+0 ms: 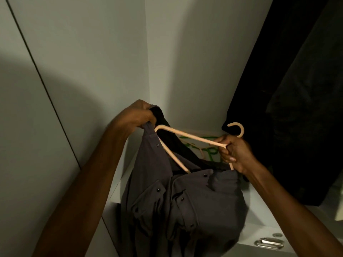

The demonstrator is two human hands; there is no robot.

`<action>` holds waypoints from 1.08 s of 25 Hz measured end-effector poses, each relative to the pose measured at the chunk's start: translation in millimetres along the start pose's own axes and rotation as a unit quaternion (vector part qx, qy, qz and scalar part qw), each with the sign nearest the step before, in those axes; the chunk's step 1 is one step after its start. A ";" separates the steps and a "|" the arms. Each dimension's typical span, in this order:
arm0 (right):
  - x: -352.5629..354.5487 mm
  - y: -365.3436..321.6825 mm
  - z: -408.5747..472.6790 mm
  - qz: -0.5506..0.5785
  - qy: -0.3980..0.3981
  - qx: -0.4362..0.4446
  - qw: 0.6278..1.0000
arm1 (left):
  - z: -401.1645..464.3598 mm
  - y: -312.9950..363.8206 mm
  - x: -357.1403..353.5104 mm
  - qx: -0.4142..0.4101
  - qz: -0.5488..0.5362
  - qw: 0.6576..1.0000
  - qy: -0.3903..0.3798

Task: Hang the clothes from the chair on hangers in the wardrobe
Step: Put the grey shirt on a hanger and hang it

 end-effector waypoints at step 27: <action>4.7 50.6 -47.4 -0.491 0.307 0.176 0.796 | 8.8 -140.3 -134.6 0.155 -0.243 0.948 0.134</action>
Point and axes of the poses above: each hand's wrist, its own z-axis towards the middle knuckle, its own x-axis out of the back of the hand, y = z × x, the point moved 5 cm from there along z, towards the middle knuckle, and after that the axes turned 10 degrees about y, right-handed, at the moved point
